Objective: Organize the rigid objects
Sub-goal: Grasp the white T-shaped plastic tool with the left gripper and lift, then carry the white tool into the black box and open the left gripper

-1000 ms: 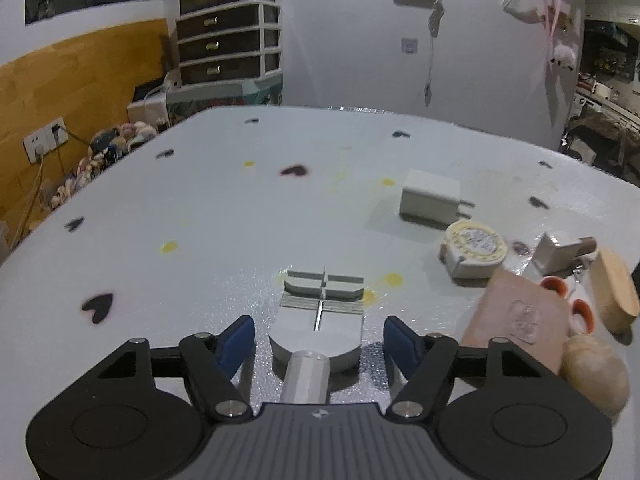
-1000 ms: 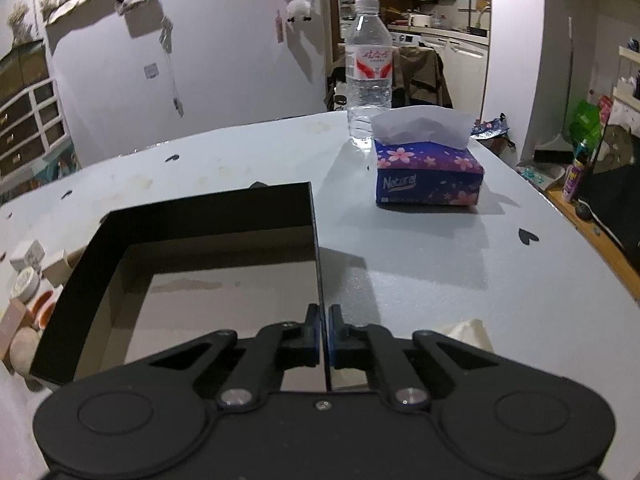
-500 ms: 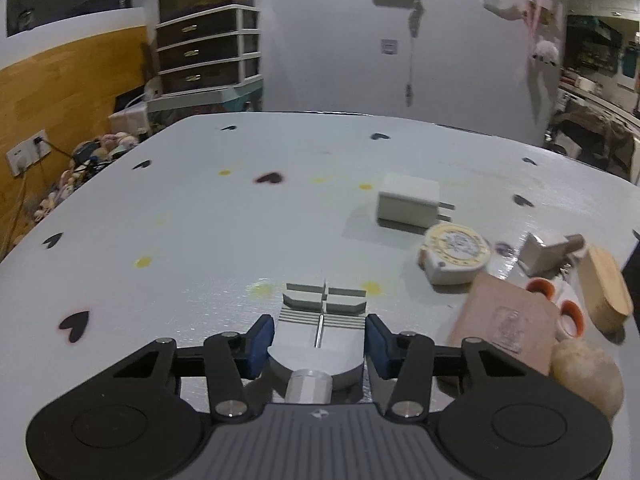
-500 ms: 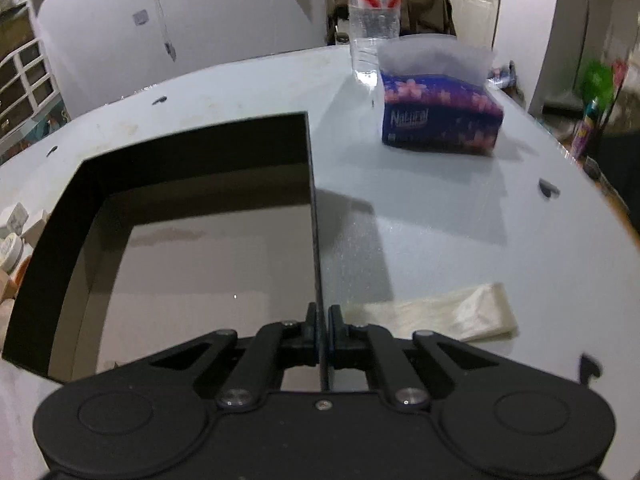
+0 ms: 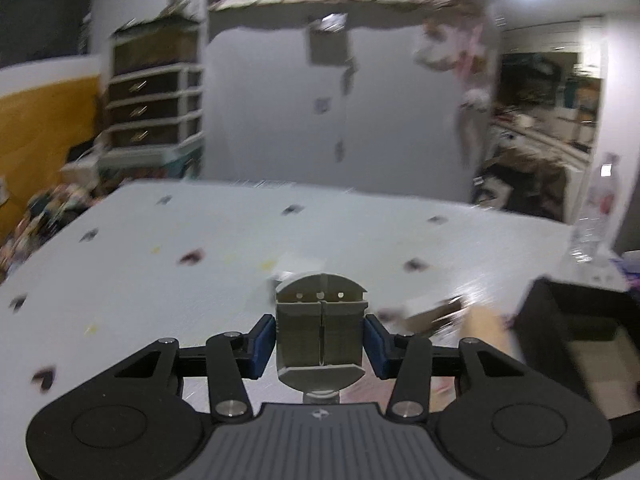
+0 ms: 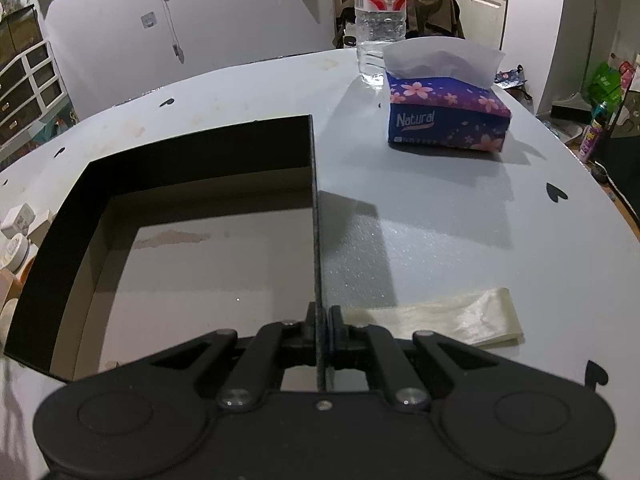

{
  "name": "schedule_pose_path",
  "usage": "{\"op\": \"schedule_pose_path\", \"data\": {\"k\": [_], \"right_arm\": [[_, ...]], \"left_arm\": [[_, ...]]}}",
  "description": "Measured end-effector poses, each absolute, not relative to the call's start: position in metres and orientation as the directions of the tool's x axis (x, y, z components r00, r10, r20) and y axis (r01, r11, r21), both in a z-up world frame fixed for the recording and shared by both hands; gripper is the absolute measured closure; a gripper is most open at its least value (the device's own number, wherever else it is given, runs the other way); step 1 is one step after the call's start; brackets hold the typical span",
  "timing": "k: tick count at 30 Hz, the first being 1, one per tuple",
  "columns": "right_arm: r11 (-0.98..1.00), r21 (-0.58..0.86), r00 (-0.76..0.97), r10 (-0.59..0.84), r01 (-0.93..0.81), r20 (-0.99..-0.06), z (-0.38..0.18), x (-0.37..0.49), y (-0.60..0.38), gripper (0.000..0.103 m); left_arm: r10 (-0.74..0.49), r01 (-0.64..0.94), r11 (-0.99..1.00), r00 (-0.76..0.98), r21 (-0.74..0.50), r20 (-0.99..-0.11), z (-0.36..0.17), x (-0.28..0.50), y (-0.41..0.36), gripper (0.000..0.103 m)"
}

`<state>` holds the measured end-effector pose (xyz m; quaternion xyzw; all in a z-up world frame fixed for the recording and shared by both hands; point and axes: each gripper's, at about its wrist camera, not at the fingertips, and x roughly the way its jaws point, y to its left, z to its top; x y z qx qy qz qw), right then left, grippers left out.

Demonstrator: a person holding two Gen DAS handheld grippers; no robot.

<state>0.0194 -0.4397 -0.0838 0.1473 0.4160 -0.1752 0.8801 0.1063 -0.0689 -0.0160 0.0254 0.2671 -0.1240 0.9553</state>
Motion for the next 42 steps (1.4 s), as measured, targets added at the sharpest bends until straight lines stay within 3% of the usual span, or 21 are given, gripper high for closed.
{"op": "schedule_pose_path", "data": {"k": [8, 15, 25, 36, 42], "right_arm": [[0.894, 0.117, 0.589, -0.182, 0.433, -0.788, -0.084, 0.021, -0.441, 0.098], [0.894, 0.119, 0.590, -0.181, 0.433, -0.787, -0.084, 0.020, -0.441, 0.098], [0.890, 0.129, 0.589, -0.175, 0.437, -0.789, -0.084, 0.020, -0.442, 0.098], [0.893, 0.126, 0.590, -0.174, 0.432, -0.788, -0.084, 0.020, -0.442, 0.098], [0.892, 0.131, 0.592, -0.171, 0.432, -0.788, -0.084, 0.020, -0.443, 0.097]], "left_arm": [[-0.457, 0.483, 0.871, 0.731, -0.089, -0.507, 0.010, 0.113, -0.148, 0.055], [-0.639, 0.617, 0.737, 0.506, -0.275, -0.579, 0.005, 0.127, -0.232, 0.055], [-0.662, 0.571, 0.701, 0.299, -0.427, -0.687, -0.052, 0.151, -0.334, 0.055], [-0.691, 0.490, 0.695, 0.255, -0.526, -0.676, -0.080, 0.155, -0.359, 0.054], [-0.684, 0.480, 0.704, 0.258, -0.524, -0.682, -0.077, 0.156, -0.355, 0.035]]}}
